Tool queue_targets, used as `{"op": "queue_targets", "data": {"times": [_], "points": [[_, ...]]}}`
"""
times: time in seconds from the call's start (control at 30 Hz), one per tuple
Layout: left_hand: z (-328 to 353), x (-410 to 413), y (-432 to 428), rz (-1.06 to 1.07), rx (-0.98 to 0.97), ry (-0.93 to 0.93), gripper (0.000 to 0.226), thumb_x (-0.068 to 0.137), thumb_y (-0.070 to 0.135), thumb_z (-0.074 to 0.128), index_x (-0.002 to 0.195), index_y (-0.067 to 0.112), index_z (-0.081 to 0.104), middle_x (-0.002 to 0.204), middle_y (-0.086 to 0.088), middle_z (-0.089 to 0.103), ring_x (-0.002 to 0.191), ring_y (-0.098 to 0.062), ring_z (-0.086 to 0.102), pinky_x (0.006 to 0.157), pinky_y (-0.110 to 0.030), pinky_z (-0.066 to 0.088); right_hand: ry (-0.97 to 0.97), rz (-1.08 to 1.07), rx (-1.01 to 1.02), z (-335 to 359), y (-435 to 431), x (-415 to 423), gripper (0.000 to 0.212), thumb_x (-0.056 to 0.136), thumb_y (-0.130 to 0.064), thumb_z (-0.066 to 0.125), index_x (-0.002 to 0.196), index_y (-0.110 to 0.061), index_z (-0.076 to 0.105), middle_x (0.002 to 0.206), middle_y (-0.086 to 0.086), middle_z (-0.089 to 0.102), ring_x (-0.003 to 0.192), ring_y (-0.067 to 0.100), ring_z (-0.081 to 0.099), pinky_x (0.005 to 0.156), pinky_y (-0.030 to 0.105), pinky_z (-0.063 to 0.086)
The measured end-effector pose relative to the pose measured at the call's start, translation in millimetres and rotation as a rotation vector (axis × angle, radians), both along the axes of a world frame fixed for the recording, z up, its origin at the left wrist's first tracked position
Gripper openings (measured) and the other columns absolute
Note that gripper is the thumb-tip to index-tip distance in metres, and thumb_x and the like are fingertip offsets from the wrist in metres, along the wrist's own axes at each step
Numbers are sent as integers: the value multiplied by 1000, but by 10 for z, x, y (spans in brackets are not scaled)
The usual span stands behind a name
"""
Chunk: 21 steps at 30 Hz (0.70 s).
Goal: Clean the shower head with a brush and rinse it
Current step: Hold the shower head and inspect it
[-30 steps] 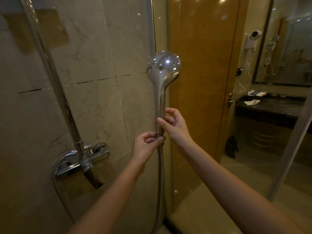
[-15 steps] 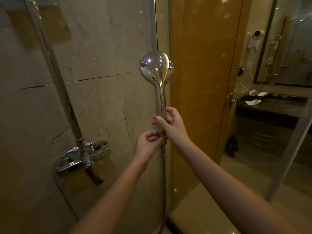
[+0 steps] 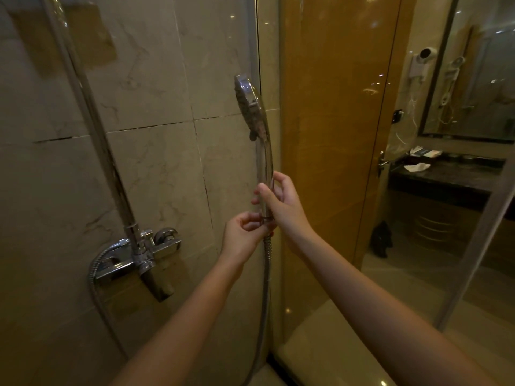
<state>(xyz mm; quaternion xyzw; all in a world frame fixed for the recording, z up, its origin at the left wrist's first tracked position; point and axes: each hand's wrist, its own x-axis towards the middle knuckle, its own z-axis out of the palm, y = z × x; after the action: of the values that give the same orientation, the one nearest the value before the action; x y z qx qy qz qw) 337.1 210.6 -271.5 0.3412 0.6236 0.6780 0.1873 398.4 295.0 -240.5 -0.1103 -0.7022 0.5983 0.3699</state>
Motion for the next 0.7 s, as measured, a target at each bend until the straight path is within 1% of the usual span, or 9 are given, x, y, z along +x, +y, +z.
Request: {"op": "queue_targets", "data": {"times": [0.07,0.2,0.3,0.37,0.4,0.47,0.5,0.6,0.7], "points": [[-12,5,9,16,13,-10,12,82,6,65,91,13,63,87,-2,69,77,-5,68,63,-14,53,5,-24,24,-10,-5,-7,50,91,-29,62,129,-29,30,108,0,64,88,1,66,68,12,53],[-19,-1,14,12,15,-10,13,81,5,66,93,8,65,86,-3,69,75,-5,68,62,-13,52,41,-61,21,-34,40,-38,40,92,-21,60,123,-30,36,102,3,67,85,2,68,66,13,53],[-19,-2,13,-5,22,-21,13,81,4,65,90,13,65,86,-2,69,79,-9,69,65,-15,53,35,-50,25,-57,53,-41,40,95,-25,56,130,-29,38,111,5,66,93,3,67,70,11,53],[-25,-11,12,1,22,-23,12,82,5,65,89,14,65,87,-3,70,84,-13,69,68,-17,54,19,-40,39,-59,37,-30,46,96,-28,53,139,-20,38,114,6,65,97,2,65,73,11,52],[-30,-18,10,6,19,-18,11,82,6,65,90,13,65,89,-4,70,86,-14,69,70,-19,54,14,-35,37,-62,39,-25,46,97,-28,51,140,-16,39,111,5,67,99,4,65,78,15,53],[-39,-28,4,12,11,0,12,82,9,65,93,12,66,92,-7,70,89,-17,69,74,-22,53,11,-31,58,-53,48,-11,40,99,-27,49,134,-8,46,105,3,68,101,10,66,92,33,55],[-43,-28,1,15,8,9,12,82,10,65,94,12,66,93,-7,70,90,-17,68,74,-22,53,9,-21,66,-45,49,-8,39,99,-25,47,133,-6,47,104,2,68,101,12,66,94,39,54],[-45,-17,-3,12,7,13,14,82,10,65,96,13,65,94,-5,70,90,-15,68,72,-21,52,28,43,-24,-15,47,-7,45,101,-23,43,144,-11,34,105,1,66,99,14,67,86,30,56],[-33,10,8,10,4,-1,13,82,11,65,94,14,65,92,-3,70,85,-12,69,63,-15,52,61,67,-37,2,51,-15,51,100,-27,44,147,-17,26,101,3,66,94,16,67,84,31,56]]}}
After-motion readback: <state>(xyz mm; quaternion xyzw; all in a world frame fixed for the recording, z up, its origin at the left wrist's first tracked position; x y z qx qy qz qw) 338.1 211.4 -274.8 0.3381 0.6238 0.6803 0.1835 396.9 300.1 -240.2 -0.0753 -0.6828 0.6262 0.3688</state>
